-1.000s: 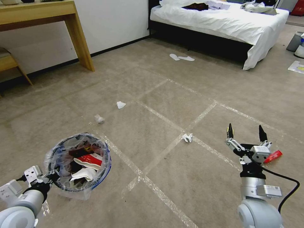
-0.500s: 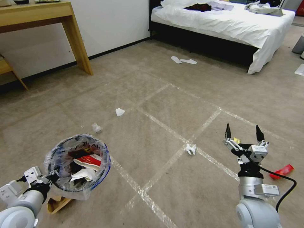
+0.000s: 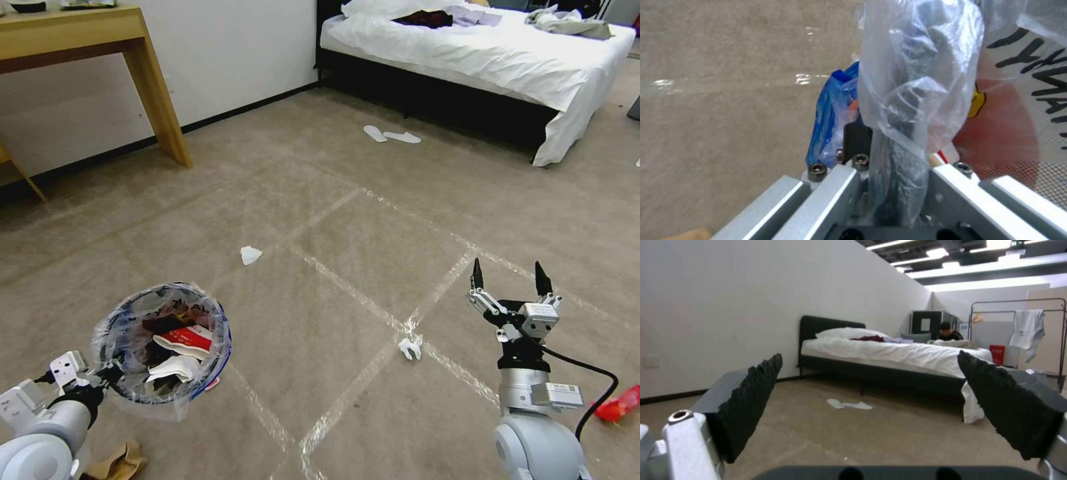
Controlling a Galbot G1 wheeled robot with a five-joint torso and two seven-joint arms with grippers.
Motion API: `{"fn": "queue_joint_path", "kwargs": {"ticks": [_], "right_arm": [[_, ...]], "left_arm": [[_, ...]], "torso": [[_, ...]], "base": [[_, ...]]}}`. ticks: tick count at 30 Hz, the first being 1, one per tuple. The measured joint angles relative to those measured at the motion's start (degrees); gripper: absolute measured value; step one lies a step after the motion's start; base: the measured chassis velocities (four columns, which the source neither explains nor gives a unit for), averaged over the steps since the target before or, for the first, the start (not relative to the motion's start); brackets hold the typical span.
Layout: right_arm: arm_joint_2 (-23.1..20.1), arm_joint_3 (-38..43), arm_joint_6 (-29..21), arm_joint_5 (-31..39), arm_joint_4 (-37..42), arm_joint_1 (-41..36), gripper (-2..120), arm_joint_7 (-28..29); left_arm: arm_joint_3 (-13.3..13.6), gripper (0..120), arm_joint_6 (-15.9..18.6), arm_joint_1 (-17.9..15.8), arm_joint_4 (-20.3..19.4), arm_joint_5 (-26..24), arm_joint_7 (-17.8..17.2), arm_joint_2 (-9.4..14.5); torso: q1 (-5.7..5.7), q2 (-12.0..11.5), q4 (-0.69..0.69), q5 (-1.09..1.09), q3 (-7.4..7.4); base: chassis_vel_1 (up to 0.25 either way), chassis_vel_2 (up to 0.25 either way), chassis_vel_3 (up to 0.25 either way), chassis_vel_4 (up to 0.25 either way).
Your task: Pick up the trash bin and place the garbage on the floor into it.
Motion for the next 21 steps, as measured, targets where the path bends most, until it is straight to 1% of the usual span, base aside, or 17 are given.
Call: {"fn": "queue_joint_path", "kwargs": {"ticks": [7, 10, 21], "right_arm": [[0.0, 0.0, 0.7, 0.2, -0.2, 0.1, 100, 0.1], [-0.1, -0.2, 1.1, 0.5, -0.3, 0.2, 100, 0.0], [-0.2, -0.2, 1.1, 1.0, -0.9, 0.5, 100, -0.4]], "left_arm": [[0.0, 0, -0.1, 0.1, 0.0, 0.0, 0.0, -0.2], [-0.1, 0, -0.1, 0.2, 0.0, 0.1, 0.0, -0.2], [-0.4, 0, -0.2, 0.0, 0.8, 0.1, 0.0, -0.4]], "torso": [[0.0, 0.0, 0.01, 0.0, 0.0], [0.0, 0.0, 0.0, 0.01, 0.0], [-0.01, 0.0, 0.02, 0.0, -0.01]], "base": [[-0.155, 0.144, 0.161, -0.136], [-0.106, 0.067, 0.08, -0.076], [-0.003, 0.004, 0.001, -0.005]]}}
